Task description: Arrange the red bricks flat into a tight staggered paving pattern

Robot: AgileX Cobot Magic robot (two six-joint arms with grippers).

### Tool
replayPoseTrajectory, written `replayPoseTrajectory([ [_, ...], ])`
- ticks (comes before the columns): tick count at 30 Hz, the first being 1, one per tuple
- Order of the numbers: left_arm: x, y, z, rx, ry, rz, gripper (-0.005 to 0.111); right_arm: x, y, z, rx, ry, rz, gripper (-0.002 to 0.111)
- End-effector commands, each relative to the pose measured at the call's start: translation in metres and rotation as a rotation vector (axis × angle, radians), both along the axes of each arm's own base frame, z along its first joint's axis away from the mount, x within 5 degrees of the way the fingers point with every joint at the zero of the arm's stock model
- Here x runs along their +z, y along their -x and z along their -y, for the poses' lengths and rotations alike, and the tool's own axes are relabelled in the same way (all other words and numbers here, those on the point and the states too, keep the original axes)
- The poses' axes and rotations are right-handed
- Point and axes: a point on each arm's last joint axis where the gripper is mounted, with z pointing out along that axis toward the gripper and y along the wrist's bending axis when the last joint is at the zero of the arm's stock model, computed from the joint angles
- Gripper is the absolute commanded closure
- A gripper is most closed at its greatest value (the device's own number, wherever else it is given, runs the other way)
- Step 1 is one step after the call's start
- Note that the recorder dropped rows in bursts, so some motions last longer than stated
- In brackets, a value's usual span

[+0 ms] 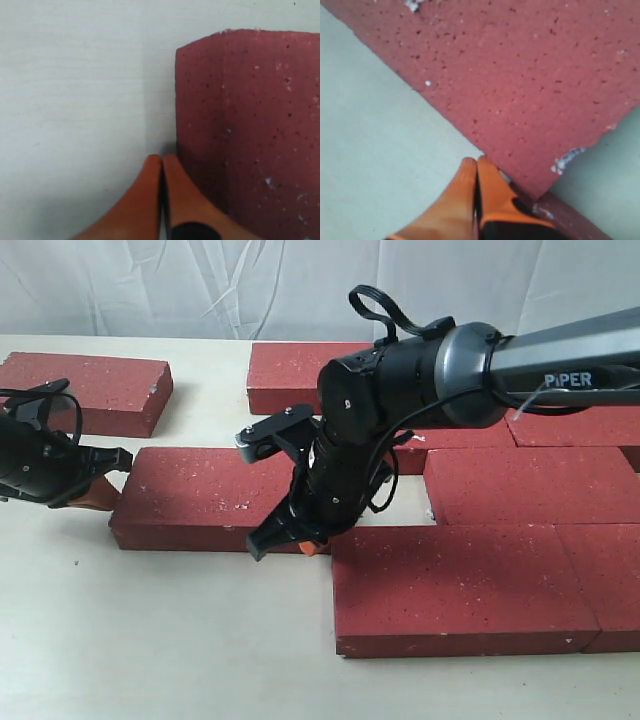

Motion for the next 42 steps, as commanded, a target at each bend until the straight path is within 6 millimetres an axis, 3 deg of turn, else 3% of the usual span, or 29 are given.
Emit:
replayPoseTrajectory([
  [1, 0.0, -0.001, 0.001, 0.006, 0.013, -0.004, 0.107, 0.01, 0.001, 0.001, 0.001, -0.01, 0.009, 0.109],
  [10, 0.0, -0.002, 0.0, 0.012, 0.006, 0.005, 0.107, 0.066, 0.006, 0.012, 0.009, -0.081, 0.127, 0.109],
  [15, 0.003, -0.007, 0.0, -0.002, -0.004, 0.037, 0.107, 0.082, 0.0, 0.026, -0.045, -0.081, 0.174, 0.109],
  [21, 0.002, -0.008, -0.001, 0.002, -0.009, 0.04, 0.107, 0.083, -0.004, 0.032, -0.064, -0.06, 0.187, 0.109],
  [28, -0.015, -0.008, 0.002, 0.019, 0.03, -0.03, 0.107, 0.083, -0.004, 0.032, -0.064, -0.06, 0.187, 0.109],
  [42, -0.012, -0.009, 0.008, 0.007, 0.1, -0.058, 0.107, 0.083, -0.005, 0.032, -0.062, -0.053, 0.2, 0.109],
])
